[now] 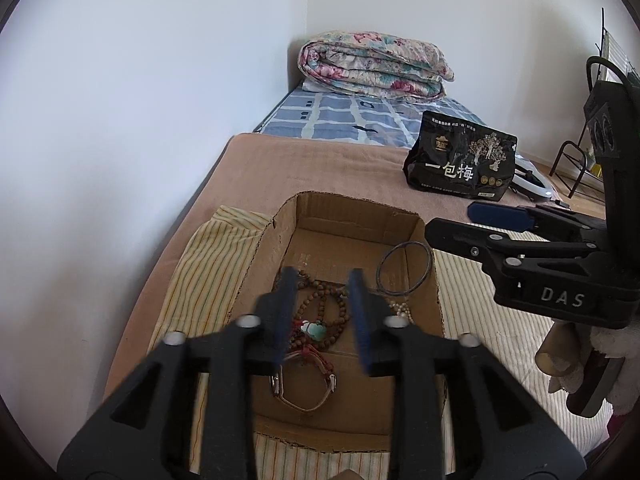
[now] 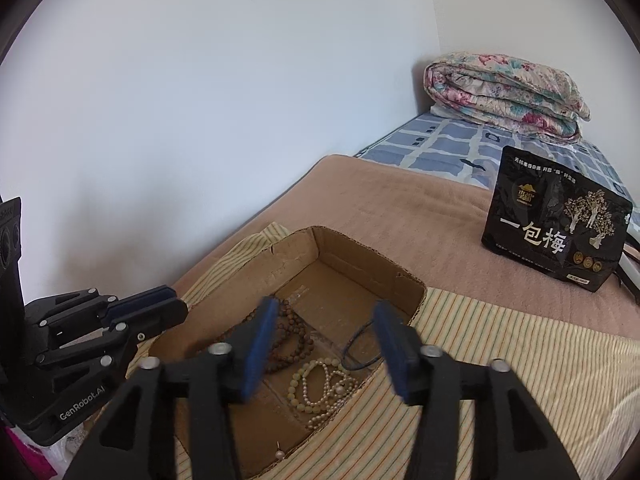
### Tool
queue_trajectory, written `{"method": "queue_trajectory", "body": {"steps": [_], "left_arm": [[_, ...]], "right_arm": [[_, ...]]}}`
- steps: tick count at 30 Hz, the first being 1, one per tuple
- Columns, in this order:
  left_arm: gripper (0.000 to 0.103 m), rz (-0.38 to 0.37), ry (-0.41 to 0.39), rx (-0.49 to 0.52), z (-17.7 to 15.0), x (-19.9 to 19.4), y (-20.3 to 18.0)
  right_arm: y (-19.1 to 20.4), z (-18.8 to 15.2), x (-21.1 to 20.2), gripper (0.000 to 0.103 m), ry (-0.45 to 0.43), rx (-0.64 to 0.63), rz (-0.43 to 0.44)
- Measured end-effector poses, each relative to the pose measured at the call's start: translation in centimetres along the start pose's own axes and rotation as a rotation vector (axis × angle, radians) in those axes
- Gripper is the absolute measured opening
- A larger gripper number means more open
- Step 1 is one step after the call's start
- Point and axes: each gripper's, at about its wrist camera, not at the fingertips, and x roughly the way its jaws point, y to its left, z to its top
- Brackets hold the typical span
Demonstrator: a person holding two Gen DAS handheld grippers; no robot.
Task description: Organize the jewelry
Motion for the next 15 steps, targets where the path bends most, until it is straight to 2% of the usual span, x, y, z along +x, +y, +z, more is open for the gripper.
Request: {"method": "queue_trajectory", "body": {"steps": [1, 6, 10, 12, 15], "left_arm": [[0.036, 0.002, -0.006, -0.001, -0.1, -0.1, 0.0], [0.036, 0.004, -0.004, -0.002, -0.2, -0.3, 0.1], [0.038, 0.003, -0.005, -0.003, -0.2, -0.3, 0.1], [0.044, 0.002, -0.011, -0.004, -0.3, -0.5, 0.1], [0.045, 0.001, -0.016, -0.006, -0.2, -1.0, -0.1]], "right_arm": [[0.0, 0.0, -0.2, 0.073, -0.007, -0.001, -0.008], [0.1, 0.2, -0.8, 0.092, -0.031, -0.009, -0.039], [0.3, 0.4, -1.1, 0.099, -0.043, -0.017, -0.048], [0.4, 0.4, -1.3, 0.1, -0.05, -0.022, -0.056], [0.5, 0.5, -1.7, 0.1, -0.055, -0.025, -0.062]]}}
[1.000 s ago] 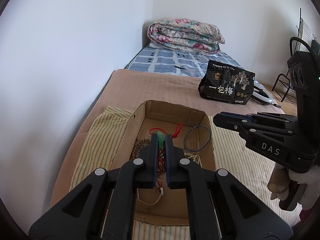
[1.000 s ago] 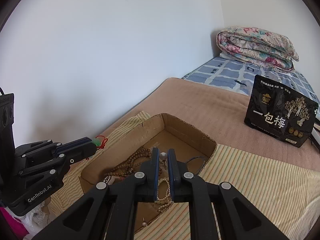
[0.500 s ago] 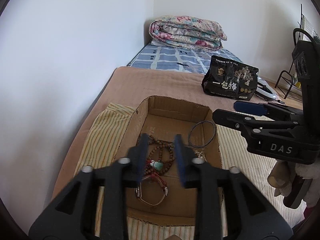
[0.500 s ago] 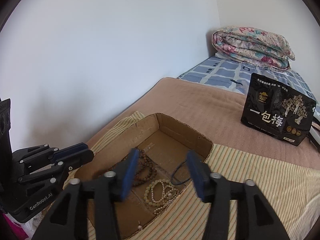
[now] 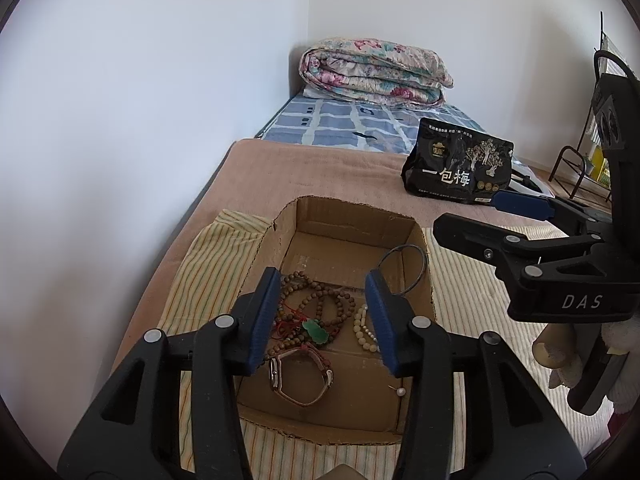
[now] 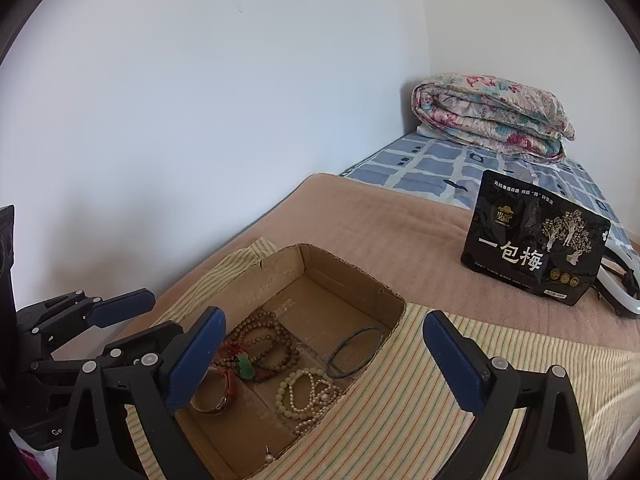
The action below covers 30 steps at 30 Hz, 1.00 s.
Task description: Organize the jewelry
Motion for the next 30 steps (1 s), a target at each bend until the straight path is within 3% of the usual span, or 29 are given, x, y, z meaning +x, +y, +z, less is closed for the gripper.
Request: {"method": "queue_trajectory", "body": {"steps": [7, 10, 21, 23, 30], "left_arm": [[0.046, -0.002, -0.014, 0.009, 0.1, -1.4, -0.8], [0.06, 0.005, -0.039, 0.015, 0.2, -2.5, -1.1], [0.063, 0.027, -0.086, 0.052, -0.2, -6.0, -2.8], [0.071, 0.03, -0.095, 0.054, -0.4, -6.7, -3.1], [0.083, 0.049, -0.124, 0.059, -0.9, -9.4, -3.8]], "right_arm": [[-0.2, 0.2, -1.3, 0.101, -0.02, 0.002, -0.012], [-0.2, 0.2, -2.3, 0.103, -0.034, 0.0, -0.019], [-0.2, 0.0, -6.4, 0.103, -0.073, -0.026, -0.047], [-0.3, -0.1, -7.1, 0.103, -0.077, -0.032, -0.056], [-0.5, -0.6, -9.3, 0.103, -0.095, -0.029, -0.079]]}}
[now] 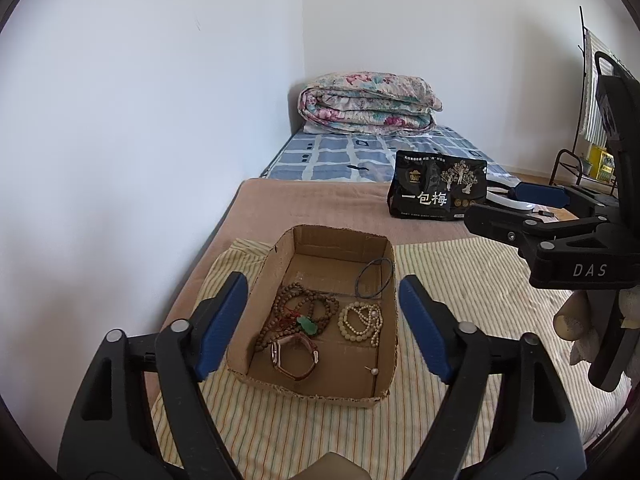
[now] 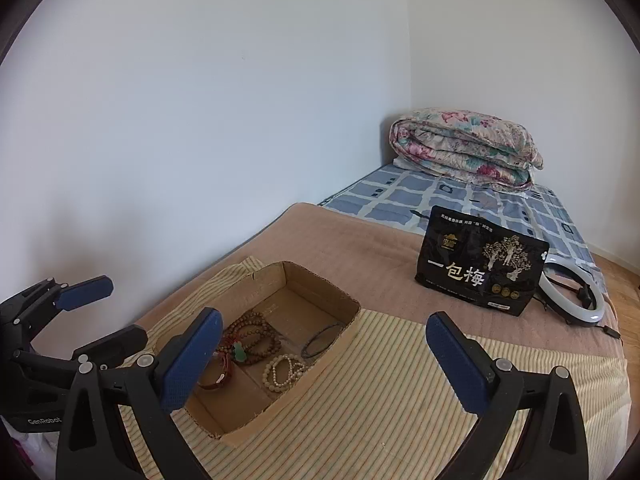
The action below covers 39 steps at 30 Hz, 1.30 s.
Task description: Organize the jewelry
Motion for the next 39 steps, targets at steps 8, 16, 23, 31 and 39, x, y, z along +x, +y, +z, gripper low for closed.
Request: {"method": "queue_trajectory", "body": {"steps": [8, 16, 23, 31, 39], "left_arm": [[0.089, 0.024, -0.013, -0.002, -0.4, -2.4, -0.2], [0.096, 0.028, -0.035, 0.008, -0.9, -3.9, -0.4], [0.102, 0.034, -0.047, 0.016, -1.1, -4.6, -0.5], [0.102, 0.044, -0.04, 0.017, -1.2, -4.9, -0.4], [0.102, 0.043, -0.041, 0.02, -1.2, -4.9, -0.4]], "right_arm": [[0.3, -0.5, -2.3, 0.103, -0.019, -0.008, -0.005], [0.9, -1.3, -2.9, 0.103, -0.007, -0.061, -0.023], [0.7, -1.5, -2.9, 0.103, -0.004, -0.059, -0.031], [0.6, -1.9, -2.8, 0.103, 0.008, -0.069, -0.047], [0.2, -1.9, -2.9, 0.103, 0.007, -0.058, -0.051]]}}
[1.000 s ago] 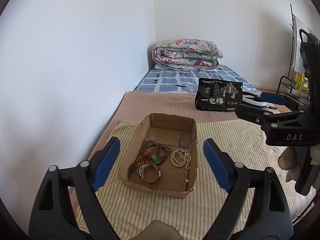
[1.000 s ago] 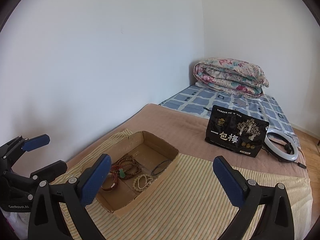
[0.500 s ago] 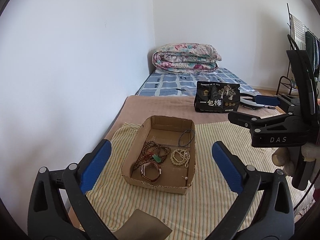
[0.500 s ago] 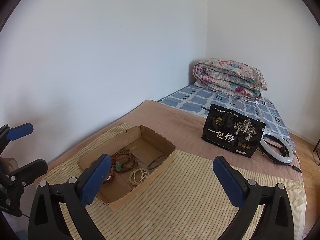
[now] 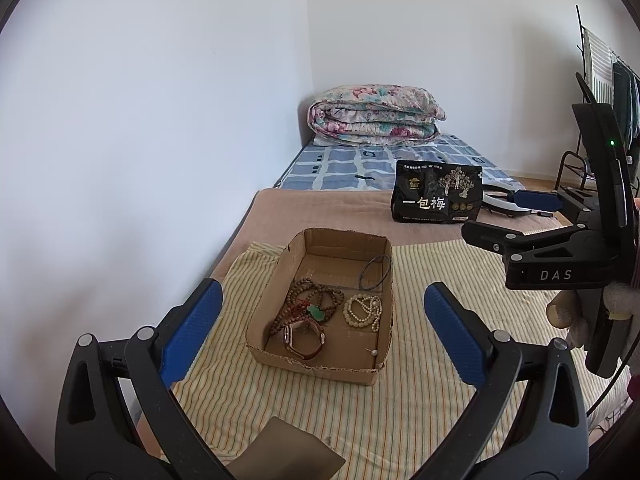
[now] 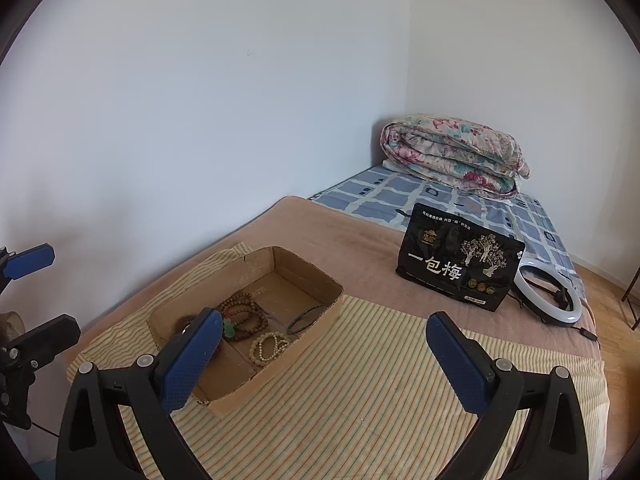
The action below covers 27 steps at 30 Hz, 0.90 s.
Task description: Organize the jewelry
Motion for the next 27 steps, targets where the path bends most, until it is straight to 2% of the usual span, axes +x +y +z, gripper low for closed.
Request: {"method": "queue_trajectory", "body": {"steps": [27], "left_arm": [[0.102, -0.001, -0.001, -0.002, -0.05, -0.17, 0.08]], "right_arm": [[-0.05, -0.25, 0.15, 0.103, 0.01, -0.004, -0.001]]}}
